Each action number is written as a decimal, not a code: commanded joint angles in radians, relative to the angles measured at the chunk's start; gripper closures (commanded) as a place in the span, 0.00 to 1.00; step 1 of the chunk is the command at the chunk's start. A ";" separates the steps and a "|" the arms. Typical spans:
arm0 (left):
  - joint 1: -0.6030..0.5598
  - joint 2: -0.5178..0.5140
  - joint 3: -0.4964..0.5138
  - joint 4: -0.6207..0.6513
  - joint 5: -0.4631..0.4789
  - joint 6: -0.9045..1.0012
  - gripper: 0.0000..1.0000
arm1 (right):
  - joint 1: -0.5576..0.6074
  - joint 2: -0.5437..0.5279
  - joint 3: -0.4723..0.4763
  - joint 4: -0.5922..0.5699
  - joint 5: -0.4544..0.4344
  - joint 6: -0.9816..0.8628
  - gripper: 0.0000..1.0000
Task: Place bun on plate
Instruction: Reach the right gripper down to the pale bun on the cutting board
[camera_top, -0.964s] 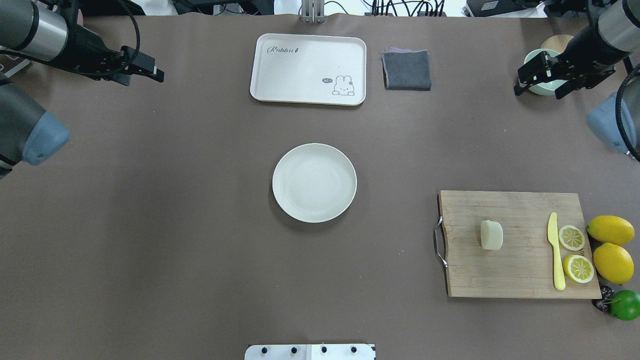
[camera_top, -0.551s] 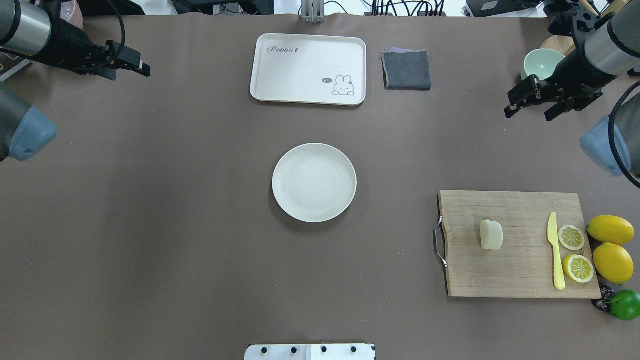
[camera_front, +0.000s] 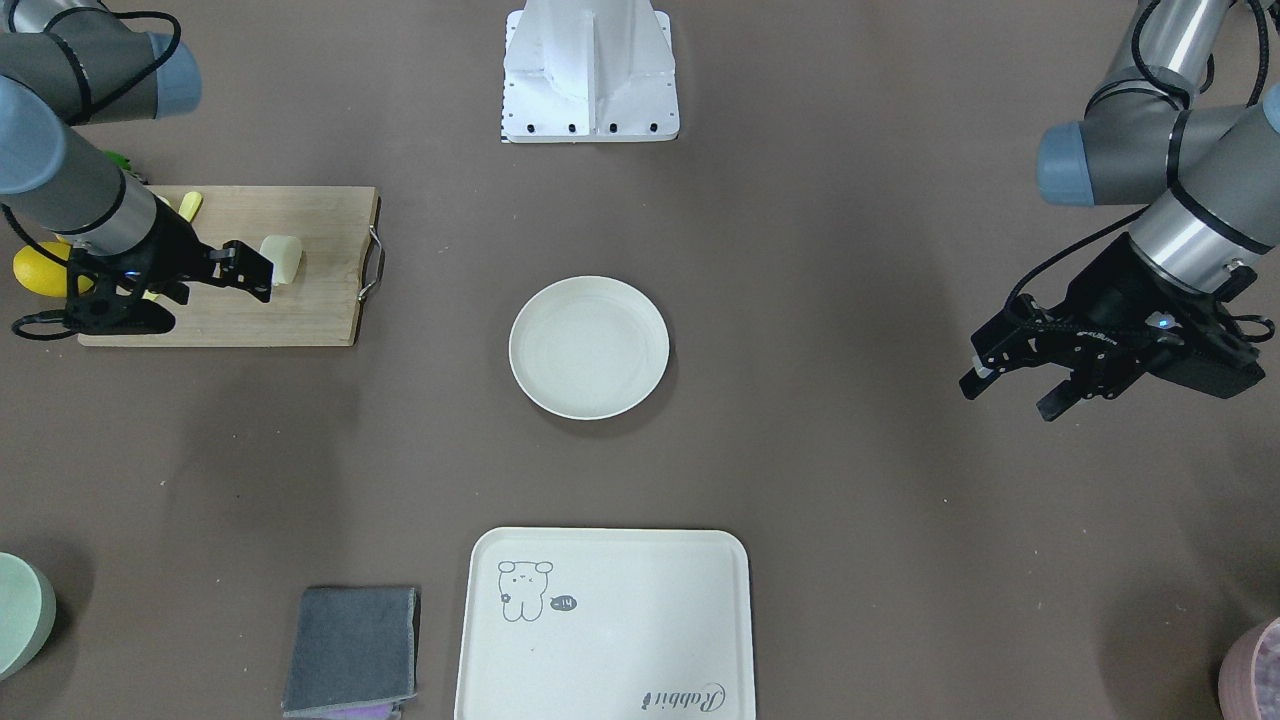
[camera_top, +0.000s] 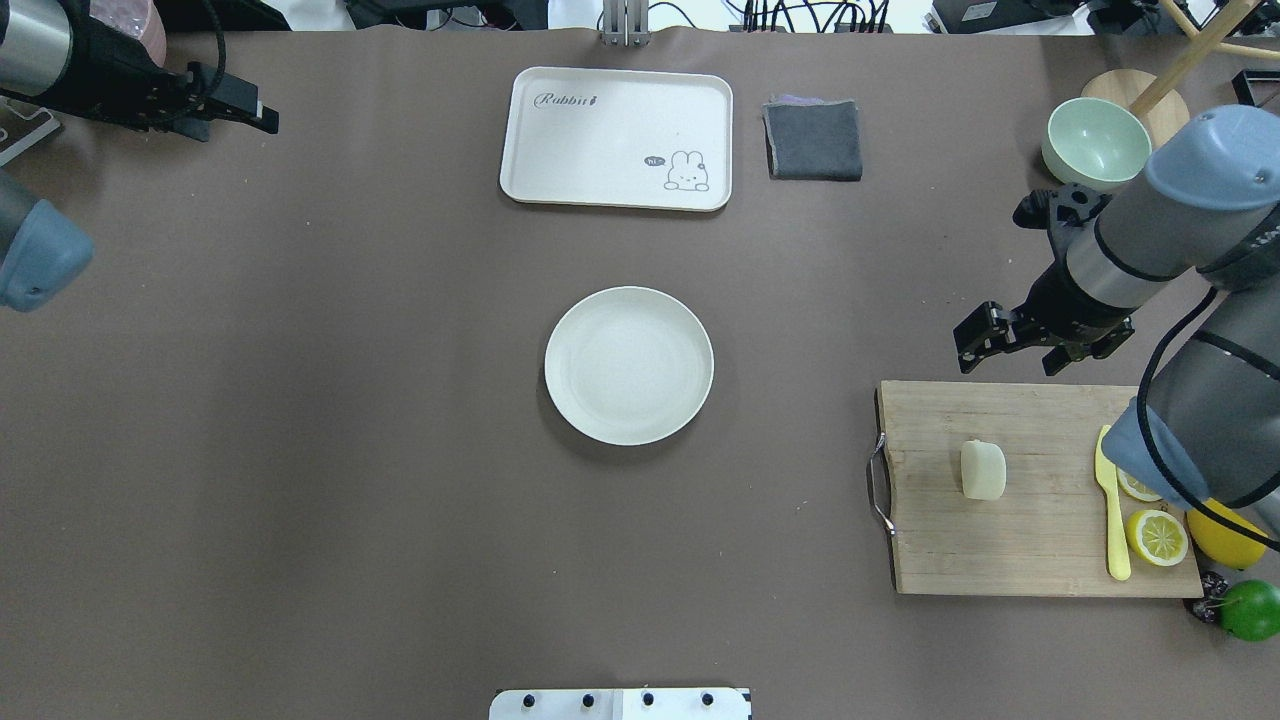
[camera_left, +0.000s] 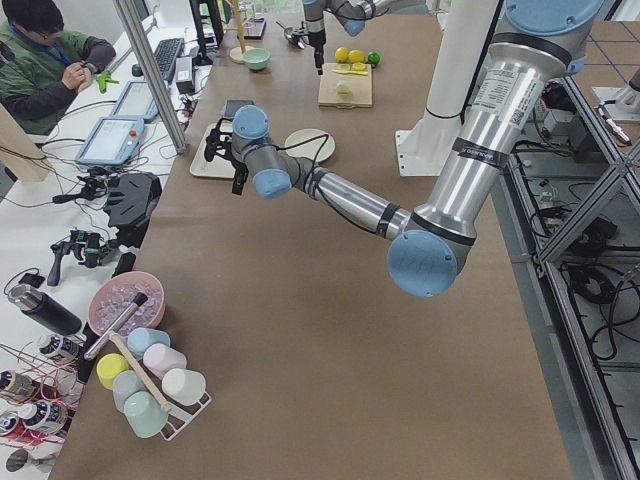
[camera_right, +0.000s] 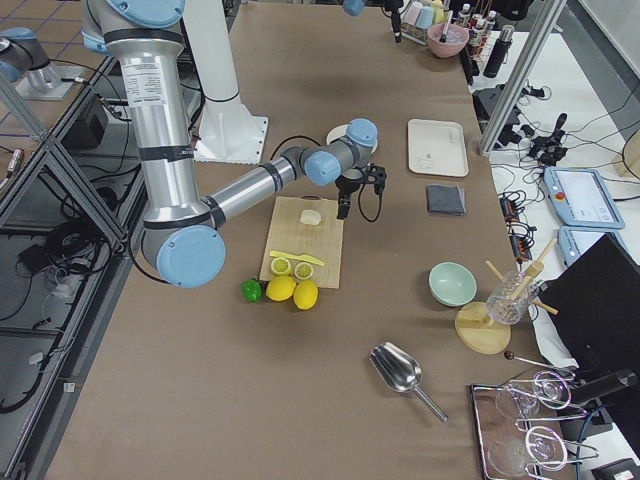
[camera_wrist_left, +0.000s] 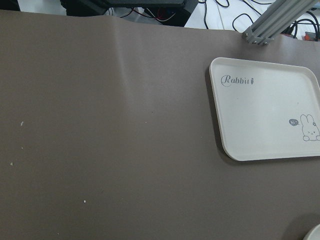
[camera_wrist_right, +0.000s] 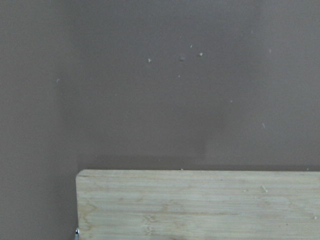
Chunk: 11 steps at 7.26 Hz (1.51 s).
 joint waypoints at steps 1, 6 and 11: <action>-0.008 -0.001 0.000 0.000 0.011 0.000 0.02 | -0.096 -0.053 0.027 0.000 -0.062 0.032 0.00; -0.015 -0.001 -0.005 0.000 0.028 0.000 0.02 | -0.196 -0.059 0.027 0.000 -0.112 0.072 0.20; -0.007 0.039 -0.043 -0.002 0.071 -0.001 0.02 | -0.158 -0.046 0.088 0.000 -0.116 0.074 1.00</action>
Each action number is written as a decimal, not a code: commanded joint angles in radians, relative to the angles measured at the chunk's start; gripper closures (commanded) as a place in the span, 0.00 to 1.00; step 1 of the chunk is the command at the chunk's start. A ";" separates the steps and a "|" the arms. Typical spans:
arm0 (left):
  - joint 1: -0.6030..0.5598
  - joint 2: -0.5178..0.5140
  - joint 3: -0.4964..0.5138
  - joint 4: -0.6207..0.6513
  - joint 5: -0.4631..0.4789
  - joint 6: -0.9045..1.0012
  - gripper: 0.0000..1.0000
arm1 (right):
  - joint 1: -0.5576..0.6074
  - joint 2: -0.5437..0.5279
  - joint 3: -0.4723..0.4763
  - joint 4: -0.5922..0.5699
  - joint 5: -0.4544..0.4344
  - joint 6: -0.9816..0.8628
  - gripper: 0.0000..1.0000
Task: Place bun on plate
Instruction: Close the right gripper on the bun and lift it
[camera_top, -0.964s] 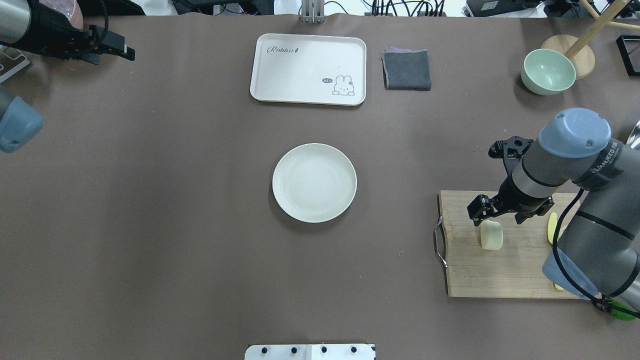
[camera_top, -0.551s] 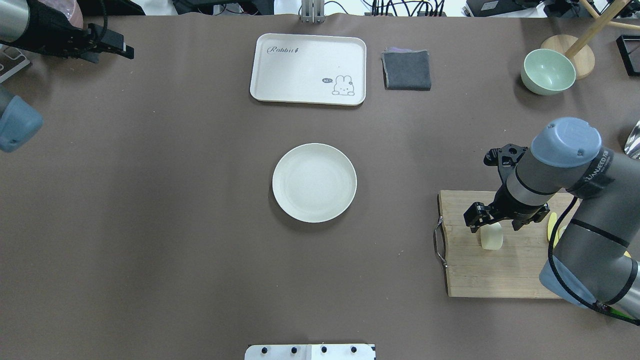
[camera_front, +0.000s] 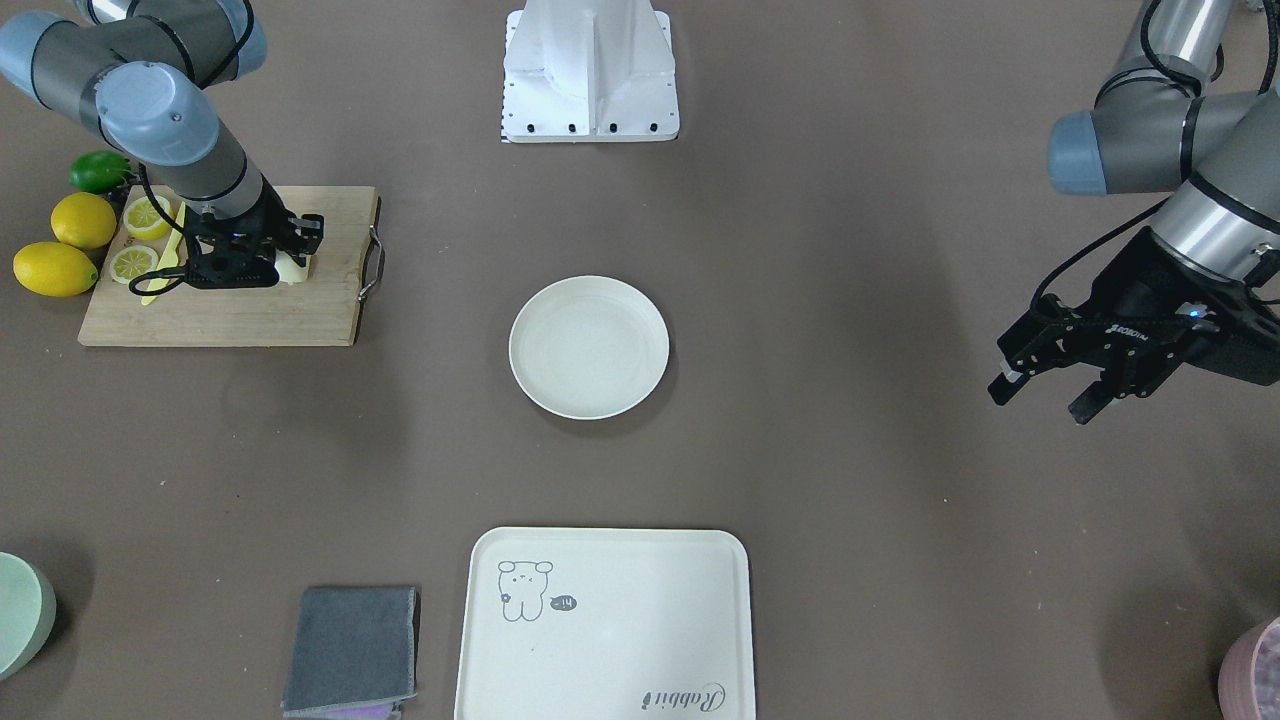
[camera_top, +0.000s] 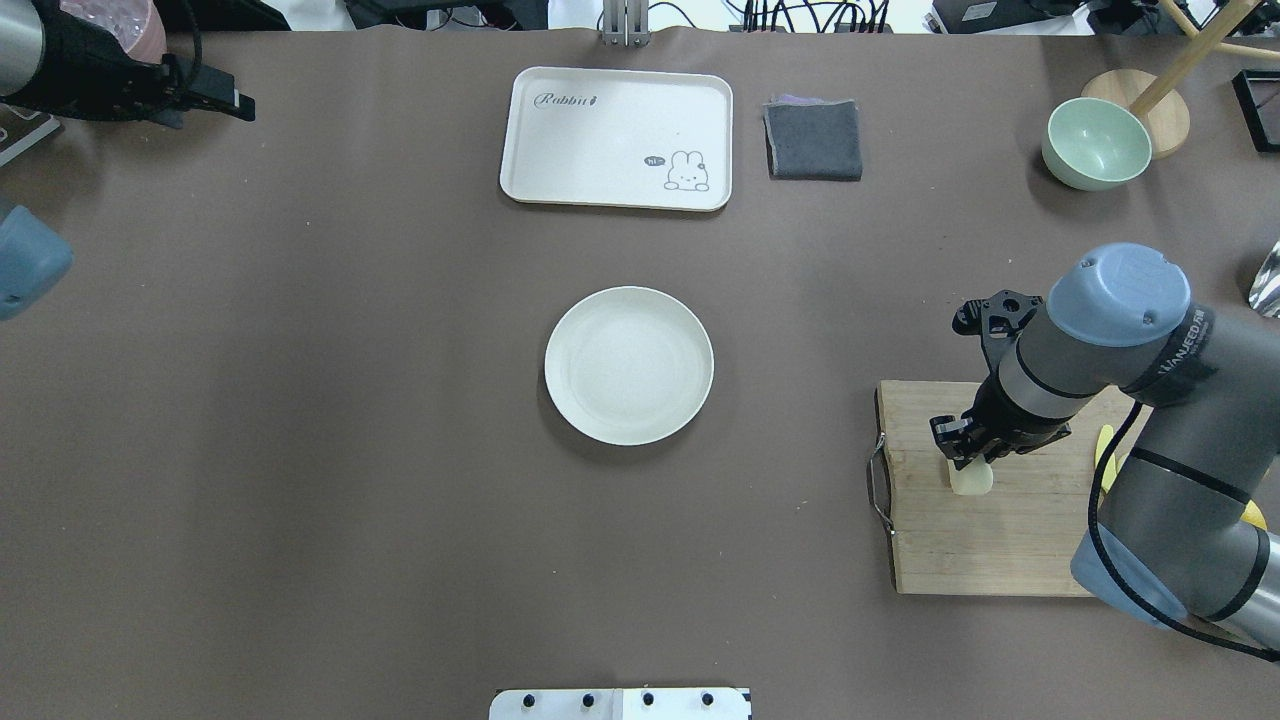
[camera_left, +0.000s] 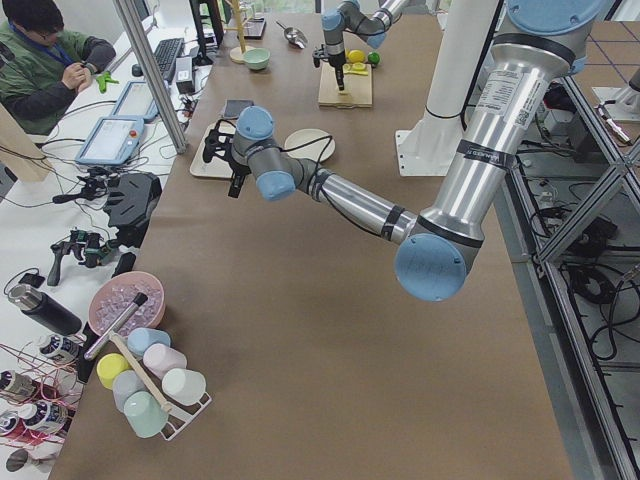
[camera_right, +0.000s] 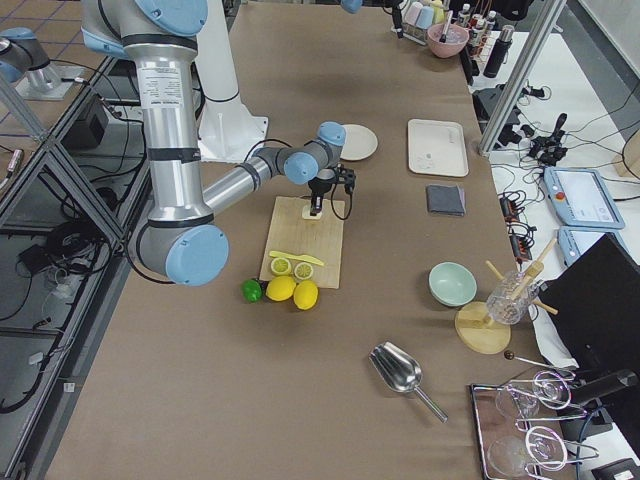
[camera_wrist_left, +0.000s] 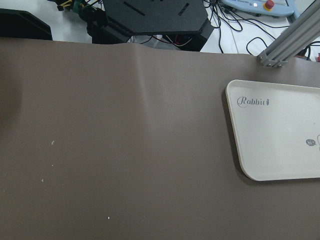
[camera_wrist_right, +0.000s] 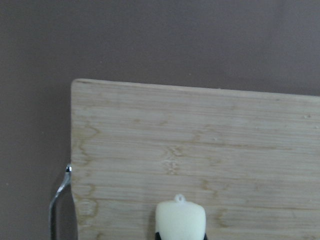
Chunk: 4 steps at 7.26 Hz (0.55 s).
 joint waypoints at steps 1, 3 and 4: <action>0.002 0.003 -0.008 0.000 0.002 -0.002 0.02 | 0.058 0.010 0.058 0.000 -0.001 -0.003 1.00; 0.003 0.004 -0.007 0.002 -0.004 -0.006 0.02 | 0.112 0.146 0.054 -0.005 -0.001 0.019 1.00; 0.005 0.001 -0.011 0.008 -0.007 -0.017 0.02 | 0.114 0.244 0.031 -0.002 -0.016 0.037 1.00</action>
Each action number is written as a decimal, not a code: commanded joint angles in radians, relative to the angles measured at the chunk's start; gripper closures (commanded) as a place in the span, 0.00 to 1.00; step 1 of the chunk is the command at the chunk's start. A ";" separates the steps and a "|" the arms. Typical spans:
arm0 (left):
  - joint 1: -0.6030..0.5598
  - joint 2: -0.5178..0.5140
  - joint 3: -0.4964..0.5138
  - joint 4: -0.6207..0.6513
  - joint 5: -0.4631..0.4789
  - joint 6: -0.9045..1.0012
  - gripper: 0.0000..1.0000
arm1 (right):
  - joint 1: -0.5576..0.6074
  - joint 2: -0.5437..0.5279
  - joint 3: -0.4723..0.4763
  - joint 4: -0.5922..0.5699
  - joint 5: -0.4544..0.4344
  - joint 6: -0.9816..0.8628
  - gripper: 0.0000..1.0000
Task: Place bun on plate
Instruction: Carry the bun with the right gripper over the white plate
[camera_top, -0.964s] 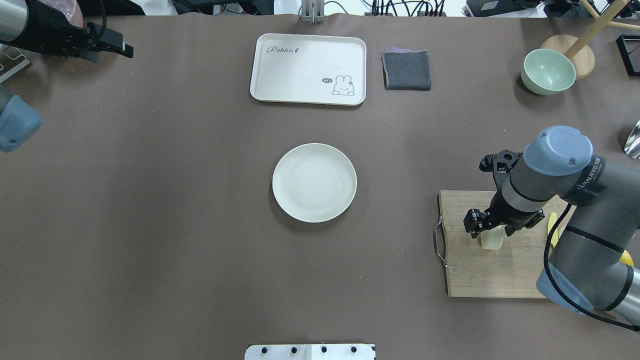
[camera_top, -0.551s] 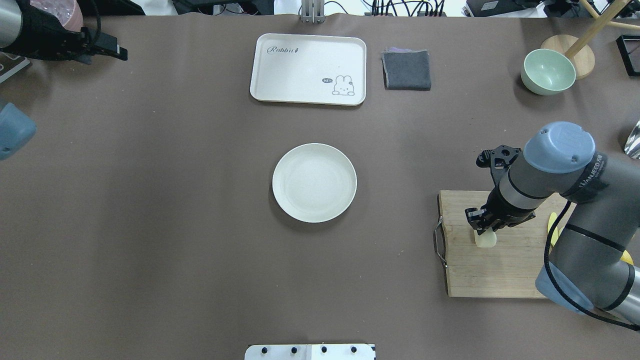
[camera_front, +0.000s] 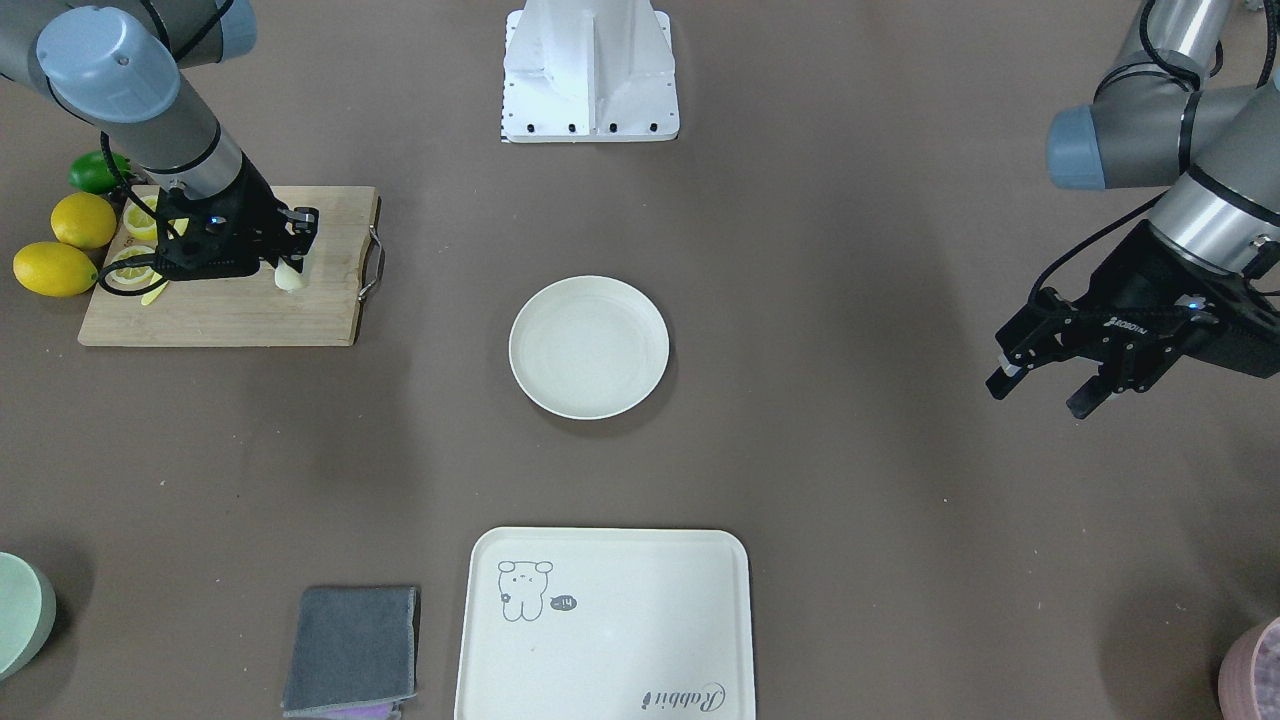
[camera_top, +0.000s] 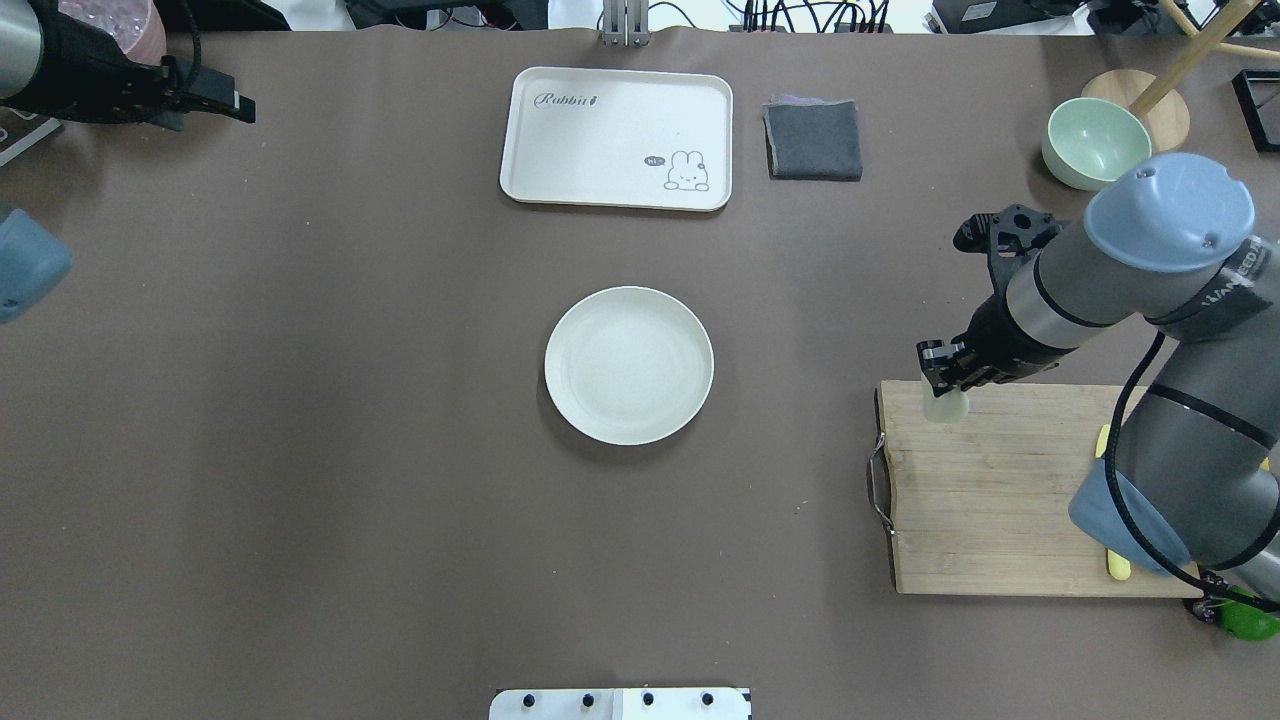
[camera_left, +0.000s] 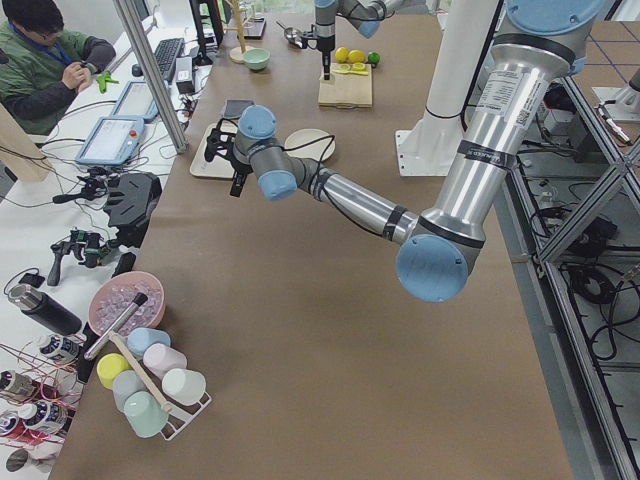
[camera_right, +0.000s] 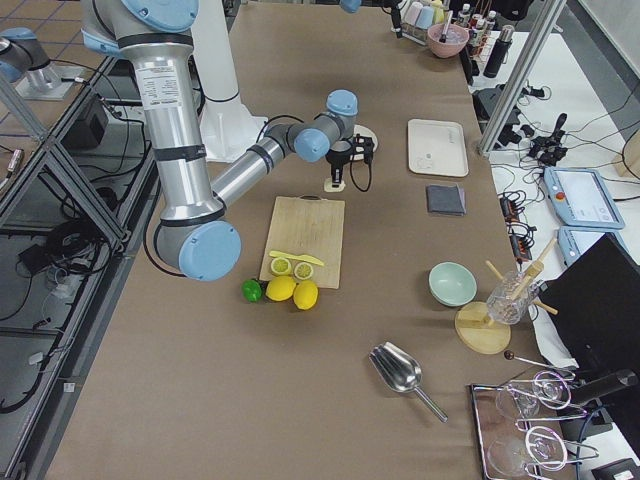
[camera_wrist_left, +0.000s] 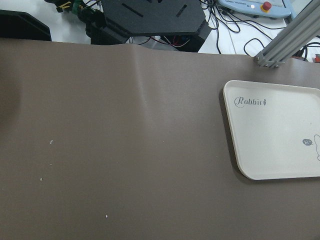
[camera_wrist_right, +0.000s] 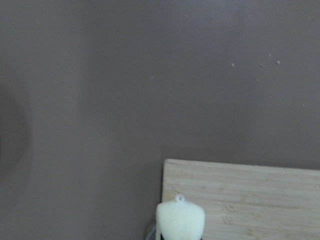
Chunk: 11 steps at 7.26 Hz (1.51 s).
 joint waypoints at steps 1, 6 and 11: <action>0.002 -0.001 0.000 0.006 -0.007 -0.005 0.02 | 0.007 0.192 -0.060 0.003 -0.020 0.024 1.00; 0.002 0.001 0.006 0.008 -0.008 0.001 0.02 | -0.090 0.383 -0.367 0.266 -0.078 0.019 1.00; 0.005 0.001 0.024 0.003 -0.008 0.004 0.02 | -0.182 0.451 -0.420 0.267 -0.140 0.033 0.00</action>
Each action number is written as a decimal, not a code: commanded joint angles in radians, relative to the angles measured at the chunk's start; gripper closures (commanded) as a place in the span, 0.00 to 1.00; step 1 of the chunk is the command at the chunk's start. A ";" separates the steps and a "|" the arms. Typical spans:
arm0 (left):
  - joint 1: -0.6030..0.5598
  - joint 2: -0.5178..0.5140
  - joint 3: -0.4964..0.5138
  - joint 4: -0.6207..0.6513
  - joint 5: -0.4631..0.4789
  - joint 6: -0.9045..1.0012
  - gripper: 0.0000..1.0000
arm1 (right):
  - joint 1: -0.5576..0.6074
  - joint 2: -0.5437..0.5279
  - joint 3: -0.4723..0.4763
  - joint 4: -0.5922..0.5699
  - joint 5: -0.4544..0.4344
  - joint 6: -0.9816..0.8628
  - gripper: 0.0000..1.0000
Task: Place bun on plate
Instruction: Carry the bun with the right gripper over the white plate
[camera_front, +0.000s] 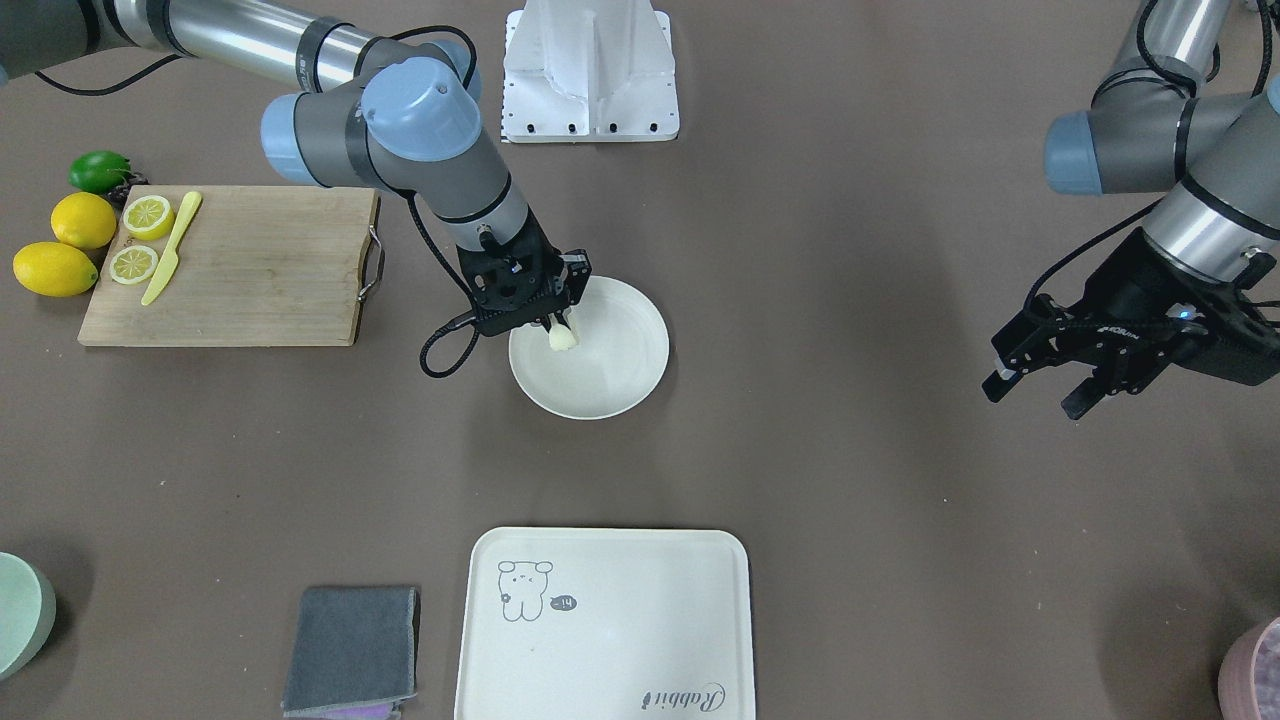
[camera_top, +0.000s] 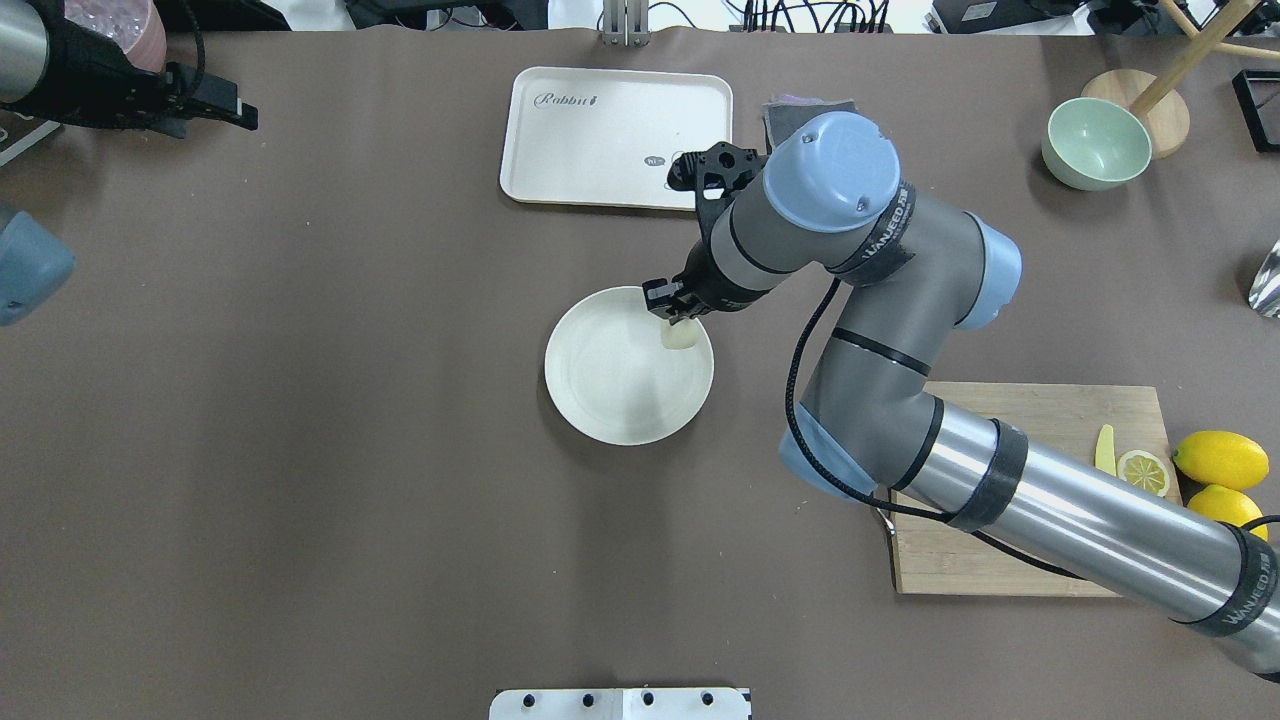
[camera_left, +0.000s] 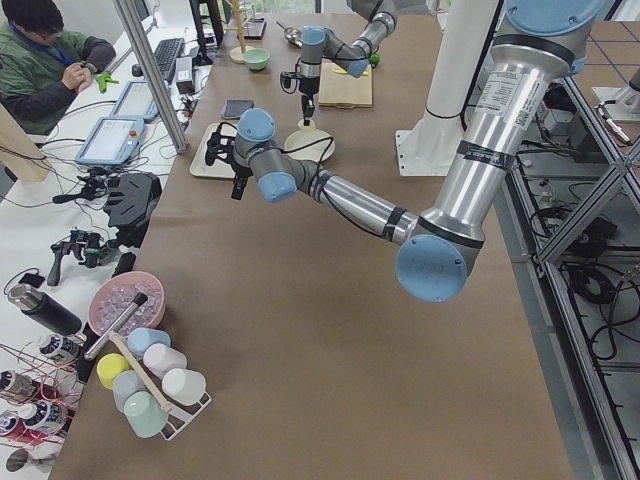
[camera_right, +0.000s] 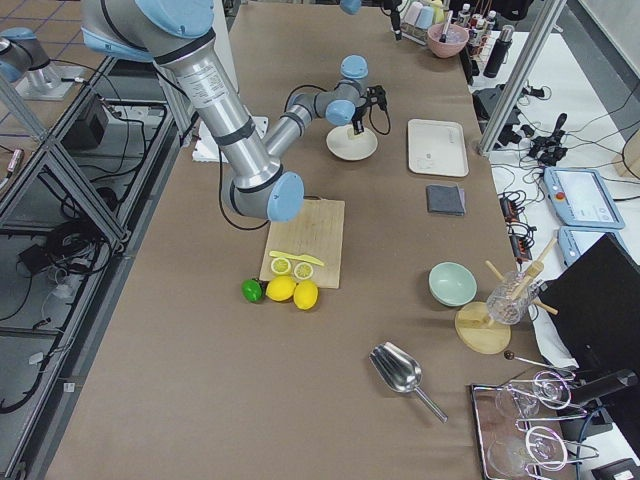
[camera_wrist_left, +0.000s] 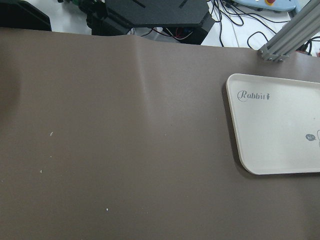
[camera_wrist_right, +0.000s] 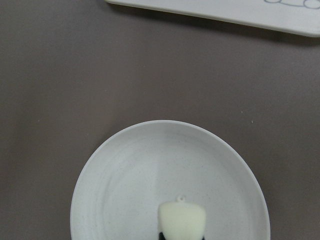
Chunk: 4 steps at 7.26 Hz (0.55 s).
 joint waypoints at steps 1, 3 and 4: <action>0.000 0.001 0.008 -0.009 0.000 0.001 0.02 | -0.011 0.002 -0.002 0.002 -0.005 0.005 0.00; 0.000 0.000 0.010 -0.009 -0.001 0.002 0.02 | -0.012 0.006 0.012 0.003 -0.005 0.007 0.00; 0.000 -0.002 0.010 -0.010 0.000 0.001 0.02 | -0.017 0.018 0.017 0.002 -0.005 0.010 0.00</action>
